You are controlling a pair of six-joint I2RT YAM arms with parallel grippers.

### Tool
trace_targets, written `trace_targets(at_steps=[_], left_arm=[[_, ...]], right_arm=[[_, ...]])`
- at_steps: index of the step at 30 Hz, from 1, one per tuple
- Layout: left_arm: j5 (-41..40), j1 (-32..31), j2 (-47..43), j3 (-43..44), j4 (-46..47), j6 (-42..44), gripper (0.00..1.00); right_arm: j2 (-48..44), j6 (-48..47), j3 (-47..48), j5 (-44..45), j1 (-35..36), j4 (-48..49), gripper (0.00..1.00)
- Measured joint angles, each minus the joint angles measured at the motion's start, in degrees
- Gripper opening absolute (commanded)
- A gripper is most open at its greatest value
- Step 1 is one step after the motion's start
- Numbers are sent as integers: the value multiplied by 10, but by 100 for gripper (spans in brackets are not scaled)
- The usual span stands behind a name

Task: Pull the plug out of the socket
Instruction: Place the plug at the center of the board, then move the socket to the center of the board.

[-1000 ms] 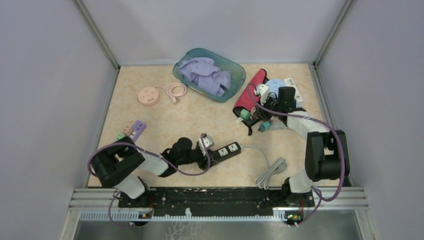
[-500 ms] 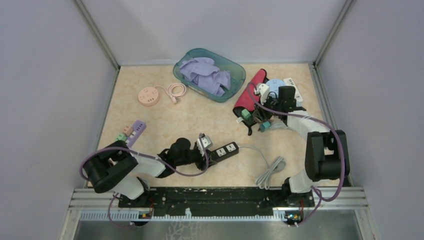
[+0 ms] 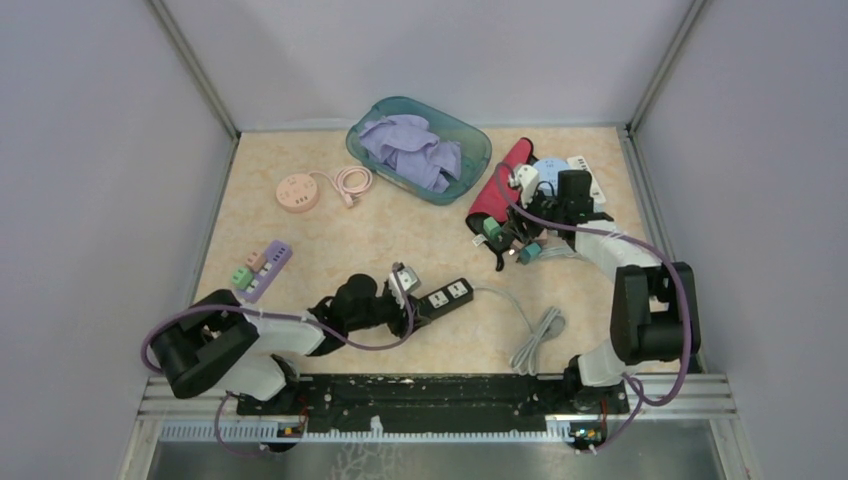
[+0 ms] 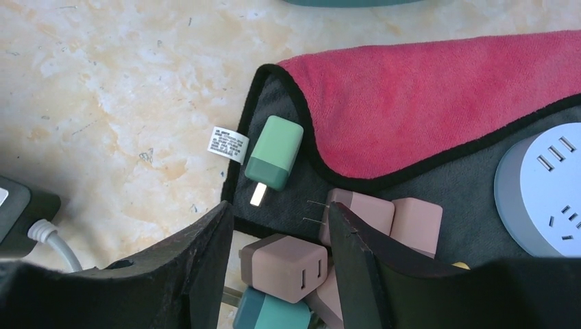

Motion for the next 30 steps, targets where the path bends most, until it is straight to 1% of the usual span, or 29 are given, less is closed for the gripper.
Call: trace_targets(at_steps=[4, 8, 13, 19, 24, 26, 30], left_arm=[[-9, 13, -19, 0, -21, -17, 0], [-12, 39, -38, 0, -48, -43, 0], [-4, 88, -76, 0, -77, -80, 0], [-4, 151, -146, -15, -115, -128, 0], [-35, 199, -216, -27, -169, -159, 0], [-54, 216, -233, -27, -186, -169, 0], [-117, 255, -245, -27, -221, -197, 0]], right_arm=[[-5, 3, 0, -10, 0, 0, 54], [-16, 4, 0, -23, 0, 1, 54], [-39, 10, 0, -45, 0, 2, 54], [-65, 23, 0, -74, 0, 5, 54], [-94, 40, 0, -110, 0, 0, 55], [-106, 47, 2, -127, 2, -10, 55], [-130, 70, 16, -166, 13, -37, 55]])
